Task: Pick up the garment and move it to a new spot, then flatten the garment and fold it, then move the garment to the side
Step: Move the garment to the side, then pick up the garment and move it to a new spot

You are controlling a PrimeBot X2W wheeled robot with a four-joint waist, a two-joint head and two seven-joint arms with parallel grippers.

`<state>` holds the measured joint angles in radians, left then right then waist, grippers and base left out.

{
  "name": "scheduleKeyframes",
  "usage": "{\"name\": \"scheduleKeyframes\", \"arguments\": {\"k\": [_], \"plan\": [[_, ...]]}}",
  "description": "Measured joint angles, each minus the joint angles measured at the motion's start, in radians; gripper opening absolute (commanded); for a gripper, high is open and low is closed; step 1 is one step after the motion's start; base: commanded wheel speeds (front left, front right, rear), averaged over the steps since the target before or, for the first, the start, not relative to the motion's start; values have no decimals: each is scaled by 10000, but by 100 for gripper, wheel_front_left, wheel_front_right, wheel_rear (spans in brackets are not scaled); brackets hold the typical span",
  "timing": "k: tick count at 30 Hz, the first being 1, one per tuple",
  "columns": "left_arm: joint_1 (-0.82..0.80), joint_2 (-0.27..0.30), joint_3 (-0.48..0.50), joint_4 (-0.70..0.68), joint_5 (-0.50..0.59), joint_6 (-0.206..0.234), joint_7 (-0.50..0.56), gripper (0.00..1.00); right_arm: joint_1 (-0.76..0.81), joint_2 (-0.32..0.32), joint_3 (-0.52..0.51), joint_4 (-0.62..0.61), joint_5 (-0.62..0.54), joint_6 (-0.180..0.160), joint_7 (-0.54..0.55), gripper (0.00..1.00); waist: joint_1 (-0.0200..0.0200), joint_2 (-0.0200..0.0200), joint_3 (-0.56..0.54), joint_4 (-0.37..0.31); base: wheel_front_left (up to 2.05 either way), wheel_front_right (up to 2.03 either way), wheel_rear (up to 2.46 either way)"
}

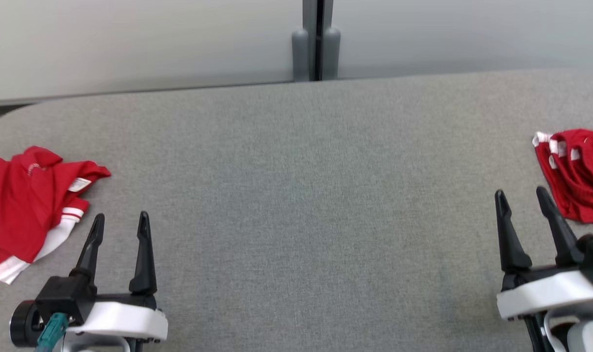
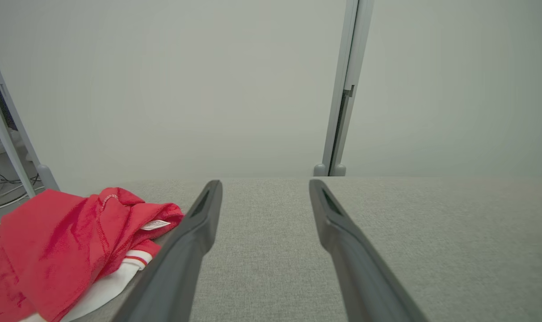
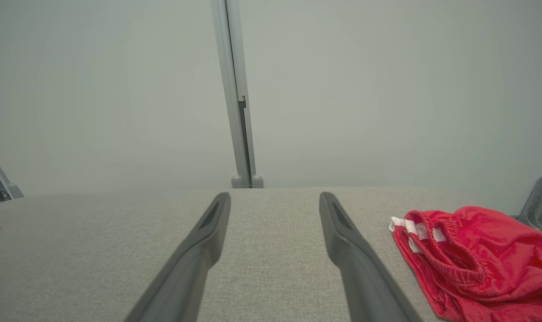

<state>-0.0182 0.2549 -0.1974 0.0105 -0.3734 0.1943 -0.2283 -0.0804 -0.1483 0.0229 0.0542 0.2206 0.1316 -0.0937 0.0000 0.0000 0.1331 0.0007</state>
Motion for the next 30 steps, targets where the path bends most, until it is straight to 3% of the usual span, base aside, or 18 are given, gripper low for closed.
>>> {"name": "scheduleKeyframes", "arguments": {"k": [13, 30], "plan": [[1174, 169, -58, -313, -90, 268, 399, 100, 1535, 67, -10, -884, -36, 0, 903, 100, 0, 0, -1452, 14, 0, 0, 0], [1400, 259, -182, -702, -144, 460, 757, 100, 1729, 171, 165, -1057, -10, 0, 1154, 100, 0, 0, -1751, 37, 0, 0, 0]]}}
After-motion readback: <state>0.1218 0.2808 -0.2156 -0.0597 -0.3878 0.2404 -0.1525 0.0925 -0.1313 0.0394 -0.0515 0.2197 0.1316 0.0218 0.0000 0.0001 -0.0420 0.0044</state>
